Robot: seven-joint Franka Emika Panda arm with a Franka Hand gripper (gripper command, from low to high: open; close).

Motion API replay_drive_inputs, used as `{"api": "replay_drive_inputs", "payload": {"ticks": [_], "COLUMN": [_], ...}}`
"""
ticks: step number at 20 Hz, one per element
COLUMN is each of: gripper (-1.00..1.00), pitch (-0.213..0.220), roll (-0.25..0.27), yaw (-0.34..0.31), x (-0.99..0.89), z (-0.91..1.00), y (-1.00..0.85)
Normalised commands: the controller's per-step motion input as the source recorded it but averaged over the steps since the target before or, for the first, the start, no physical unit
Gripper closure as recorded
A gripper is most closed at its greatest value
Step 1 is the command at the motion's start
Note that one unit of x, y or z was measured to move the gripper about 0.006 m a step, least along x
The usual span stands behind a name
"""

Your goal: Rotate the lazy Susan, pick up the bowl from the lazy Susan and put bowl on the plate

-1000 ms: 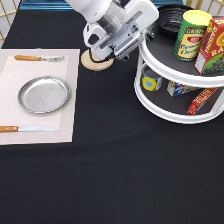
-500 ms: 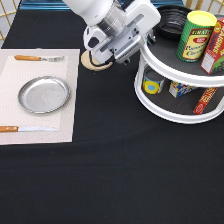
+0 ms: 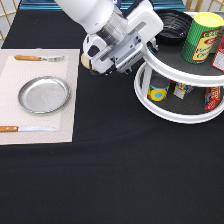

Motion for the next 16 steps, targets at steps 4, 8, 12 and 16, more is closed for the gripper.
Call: {"api": "replay_drive_inputs", "payload": {"ticks": [4,8,12,16], "gripper": [-1.00,-1.00,-1.00,-1.00], "pitch": [-0.067,-0.103,-0.086,-0.016], "roll": [-0.027,-0.128,-0.142,-0.150], "yaw": [0.006,0.000,0.000,0.000], "x": [-0.04,-0.65,-0.96,-1.00], "z": [0.67,1.00,0.92,0.50], "y": [-0.01,0.11,0.17,0.17]}}
